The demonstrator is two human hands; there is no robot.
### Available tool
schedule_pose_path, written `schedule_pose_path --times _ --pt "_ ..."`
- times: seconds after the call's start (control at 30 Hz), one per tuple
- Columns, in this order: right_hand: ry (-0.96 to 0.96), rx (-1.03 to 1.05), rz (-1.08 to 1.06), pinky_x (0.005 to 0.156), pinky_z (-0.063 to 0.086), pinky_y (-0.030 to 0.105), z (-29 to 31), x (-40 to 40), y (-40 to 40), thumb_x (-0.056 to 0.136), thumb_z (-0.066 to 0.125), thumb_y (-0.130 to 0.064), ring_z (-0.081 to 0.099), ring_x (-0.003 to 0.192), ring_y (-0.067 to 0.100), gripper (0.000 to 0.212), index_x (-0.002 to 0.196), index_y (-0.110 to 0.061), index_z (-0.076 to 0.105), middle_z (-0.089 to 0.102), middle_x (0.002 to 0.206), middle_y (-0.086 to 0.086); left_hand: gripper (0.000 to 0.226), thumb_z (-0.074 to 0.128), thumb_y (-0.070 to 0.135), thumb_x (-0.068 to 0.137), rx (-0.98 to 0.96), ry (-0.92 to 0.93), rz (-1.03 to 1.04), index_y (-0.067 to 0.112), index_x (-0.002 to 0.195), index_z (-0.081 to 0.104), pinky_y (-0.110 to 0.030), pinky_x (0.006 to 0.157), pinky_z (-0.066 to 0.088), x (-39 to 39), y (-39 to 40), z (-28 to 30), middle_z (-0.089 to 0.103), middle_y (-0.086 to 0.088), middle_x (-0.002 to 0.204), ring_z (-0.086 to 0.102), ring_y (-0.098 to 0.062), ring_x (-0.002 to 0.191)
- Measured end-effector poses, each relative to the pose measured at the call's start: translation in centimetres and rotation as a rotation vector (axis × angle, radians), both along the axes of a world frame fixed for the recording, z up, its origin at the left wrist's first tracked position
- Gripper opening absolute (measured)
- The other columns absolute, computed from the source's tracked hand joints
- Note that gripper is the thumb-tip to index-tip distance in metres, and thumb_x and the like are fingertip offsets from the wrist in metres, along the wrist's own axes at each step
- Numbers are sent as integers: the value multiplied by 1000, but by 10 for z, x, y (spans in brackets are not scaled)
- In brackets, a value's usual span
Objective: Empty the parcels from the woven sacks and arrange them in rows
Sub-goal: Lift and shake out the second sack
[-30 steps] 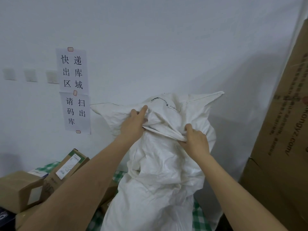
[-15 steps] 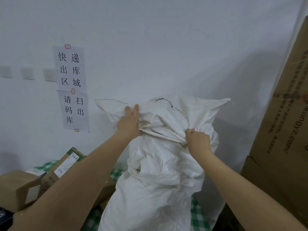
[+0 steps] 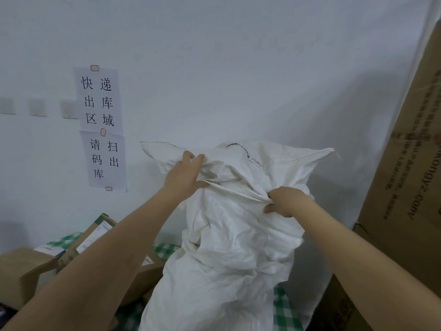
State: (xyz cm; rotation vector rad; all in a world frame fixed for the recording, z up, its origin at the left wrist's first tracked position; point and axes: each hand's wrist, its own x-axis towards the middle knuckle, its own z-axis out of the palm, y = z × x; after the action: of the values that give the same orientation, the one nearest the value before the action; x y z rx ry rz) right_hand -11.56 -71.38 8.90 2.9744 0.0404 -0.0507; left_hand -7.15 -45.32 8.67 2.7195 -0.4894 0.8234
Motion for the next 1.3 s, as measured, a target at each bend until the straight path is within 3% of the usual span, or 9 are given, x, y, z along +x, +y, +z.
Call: schedule_pose_path --times 0.17,0.3,0.5,0.6,0.7,0.87,1.0,1.2,1.3 --pt "-62 8 -12 89 39 36 -6 -10 1 101 34 -50 31 124 31 46 122 -15 58 35 129 11 49 62 39 88 -34 -98 -120 21 131 47 -35 69 48 -10 -19 7 40 -8 123 55 -28 93" --pt "-114 -15 31 77 36 32 -10 -14 6 103 32 -46 49 109 29 42 118 -19 60 45 121 8 28 44 7 93 -52 -179 -36 16 118 53 -34 61 38 -6 -32 0 44 -9 113 52 -31 87" --pt "-317 100 59 67 36 32 -26 -13 13 102 36 -41 58 86 26 31 101 -17 56 57 94 3 24 38 -2 91 -526 -80 -95 19 93 49 -20 82 17 11 -48 5 50 -3 114 43 -31 109" --pt "-460 237 3 68 37 32 -27 -9 27 100 42 -33 58 91 28 24 102 -13 56 59 100 6 21 39 -1 93 -596 -36 -229 18 87 46 -27 82 30 10 -54 44 54 -4 82 49 -22 85" --pt "-693 387 -63 66 35 33 -20 -5 42 99 45 -27 53 95 28 20 104 -10 55 57 104 8 21 38 -4 91 -654 -102 -417 11 89 52 -17 66 37 0 -60 85 61 -15 90 54 -23 81" --pt "-813 521 -76 68 36 36 -12 11 57 98 49 -21 49 104 31 22 112 -6 55 55 111 11 23 37 -2 94 -737 -105 -541 14 95 54 -8 77 41 -9 -60 104 62 8 104 54 8 85" --pt "-1015 743 5 65 31 35 7 19 59 89 53 -2 49 95 33 7 96 -2 55 55 97 15 21 43 2 94 -933 -151 -552 18 89 56 -32 84 49 -5 -45 108 63 4 92 59 -9 87" --pt "-840 800 72 69 29 32 30 39 66 93 46 -5 51 97 33 8 95 -3 54 55 101 19 18 42 5 95 -934 -105 -442 18 89 52 -30 73 44 2 -28 105 58 4 82 54 -14 77" --pt "-1054 855 187 69 22 28 48 38 69 84 45 4 44 89 26 10 85 -5 49 51 92 18 20 41 5 96 -1075 -155 -474 20 87 51 -19 67 39 6 -12 114 51 4 72 47 -8 66"
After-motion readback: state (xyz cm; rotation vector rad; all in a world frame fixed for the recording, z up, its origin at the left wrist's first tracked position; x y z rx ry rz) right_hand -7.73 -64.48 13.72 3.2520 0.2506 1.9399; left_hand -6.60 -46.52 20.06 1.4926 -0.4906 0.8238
